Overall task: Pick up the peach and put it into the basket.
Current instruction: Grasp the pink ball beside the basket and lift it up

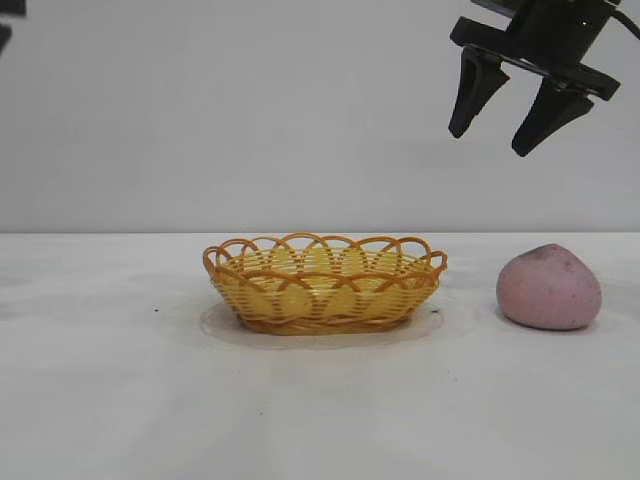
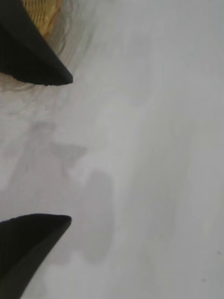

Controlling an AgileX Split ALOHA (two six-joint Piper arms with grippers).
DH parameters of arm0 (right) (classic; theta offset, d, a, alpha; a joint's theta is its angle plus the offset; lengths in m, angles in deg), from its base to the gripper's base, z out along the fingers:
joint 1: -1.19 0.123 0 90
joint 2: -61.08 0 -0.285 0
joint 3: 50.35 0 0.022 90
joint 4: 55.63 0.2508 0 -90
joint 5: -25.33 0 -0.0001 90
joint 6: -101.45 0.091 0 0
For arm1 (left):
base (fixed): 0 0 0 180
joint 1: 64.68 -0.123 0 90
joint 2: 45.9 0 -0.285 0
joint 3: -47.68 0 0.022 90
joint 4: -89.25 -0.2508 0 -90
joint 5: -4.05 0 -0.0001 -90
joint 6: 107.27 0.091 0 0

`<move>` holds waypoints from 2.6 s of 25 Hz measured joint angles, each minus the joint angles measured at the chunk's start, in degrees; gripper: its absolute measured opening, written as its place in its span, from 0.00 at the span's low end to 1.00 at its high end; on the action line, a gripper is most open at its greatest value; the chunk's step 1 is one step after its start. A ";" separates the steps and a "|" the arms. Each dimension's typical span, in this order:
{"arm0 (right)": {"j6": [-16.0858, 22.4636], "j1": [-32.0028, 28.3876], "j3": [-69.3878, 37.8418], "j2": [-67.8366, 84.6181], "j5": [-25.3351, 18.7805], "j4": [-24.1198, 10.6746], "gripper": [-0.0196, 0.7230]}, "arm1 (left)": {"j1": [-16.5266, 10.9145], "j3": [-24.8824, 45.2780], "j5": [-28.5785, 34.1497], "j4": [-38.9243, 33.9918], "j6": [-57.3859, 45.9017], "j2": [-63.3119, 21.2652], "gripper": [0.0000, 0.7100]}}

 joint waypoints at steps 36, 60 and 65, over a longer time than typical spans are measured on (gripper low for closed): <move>-1.48 0.00 0.00 0.00 -1.40 -1.38 0.75 | 0.00 46.44 4.91 5.78 0.00 -95.30 0.74; -3.13 0.00 0.00 -0.14 -2.14 -2.37 0.75 | 0.00 48.56 -0.49 5.78 2.71 -95.53 0.74; -3.87 0.00 0.00 -0.14 -4.90 -3.11 0.75 | -0.43 48.56 -0.62 5.73 2.77 -95.53 0.74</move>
